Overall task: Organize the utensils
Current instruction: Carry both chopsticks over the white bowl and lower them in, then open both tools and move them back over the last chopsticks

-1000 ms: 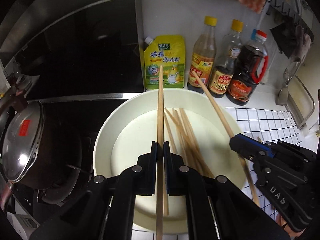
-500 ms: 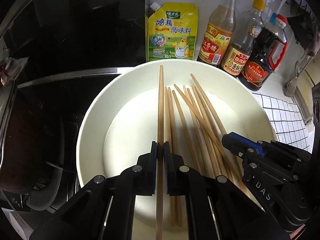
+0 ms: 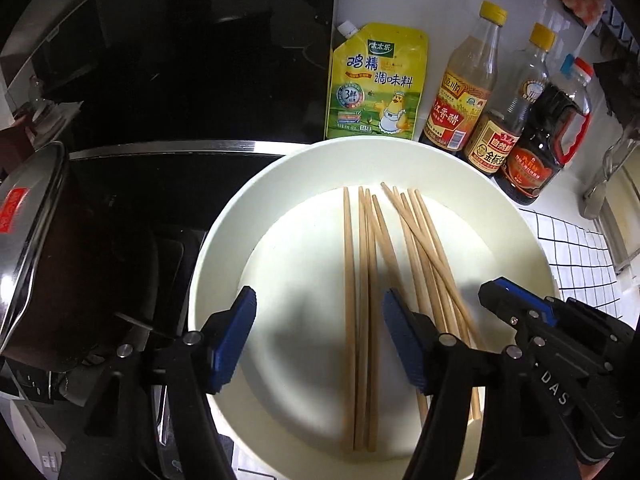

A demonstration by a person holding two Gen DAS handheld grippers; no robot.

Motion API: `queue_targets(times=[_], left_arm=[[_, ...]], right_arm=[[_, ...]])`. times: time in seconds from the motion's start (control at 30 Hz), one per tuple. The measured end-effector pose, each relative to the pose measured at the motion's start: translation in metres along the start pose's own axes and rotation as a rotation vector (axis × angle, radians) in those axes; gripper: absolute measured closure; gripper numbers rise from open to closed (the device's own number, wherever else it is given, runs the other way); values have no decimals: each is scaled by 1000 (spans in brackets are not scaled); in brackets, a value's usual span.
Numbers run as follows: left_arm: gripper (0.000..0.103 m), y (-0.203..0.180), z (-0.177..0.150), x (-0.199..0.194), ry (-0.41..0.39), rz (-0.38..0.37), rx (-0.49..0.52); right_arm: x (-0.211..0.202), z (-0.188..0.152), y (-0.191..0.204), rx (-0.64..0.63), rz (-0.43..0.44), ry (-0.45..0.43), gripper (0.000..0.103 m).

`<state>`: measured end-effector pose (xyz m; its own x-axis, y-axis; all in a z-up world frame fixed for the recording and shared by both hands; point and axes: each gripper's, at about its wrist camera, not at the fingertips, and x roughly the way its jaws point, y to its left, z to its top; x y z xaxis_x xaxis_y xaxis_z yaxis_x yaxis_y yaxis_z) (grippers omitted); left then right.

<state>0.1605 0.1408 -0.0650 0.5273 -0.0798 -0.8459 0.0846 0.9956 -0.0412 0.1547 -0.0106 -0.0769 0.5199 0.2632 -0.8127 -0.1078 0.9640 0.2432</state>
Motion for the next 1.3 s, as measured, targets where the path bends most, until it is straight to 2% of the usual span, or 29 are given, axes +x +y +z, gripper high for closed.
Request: queue_targets(times=[0.37,0.73,1.3], left_arm=[[38,-5,-11,-25,-28,-2,-2],[38,-18,-30,-58,-64,-21,-1],[38,-84,-60,-85,-72,-71,46]], right_arm=[[-25,-11,0,1,2,-17,91],[-67,-38,-10,5,-5,-54,90],[-131,-81,-73,52,-58,-80,88]])
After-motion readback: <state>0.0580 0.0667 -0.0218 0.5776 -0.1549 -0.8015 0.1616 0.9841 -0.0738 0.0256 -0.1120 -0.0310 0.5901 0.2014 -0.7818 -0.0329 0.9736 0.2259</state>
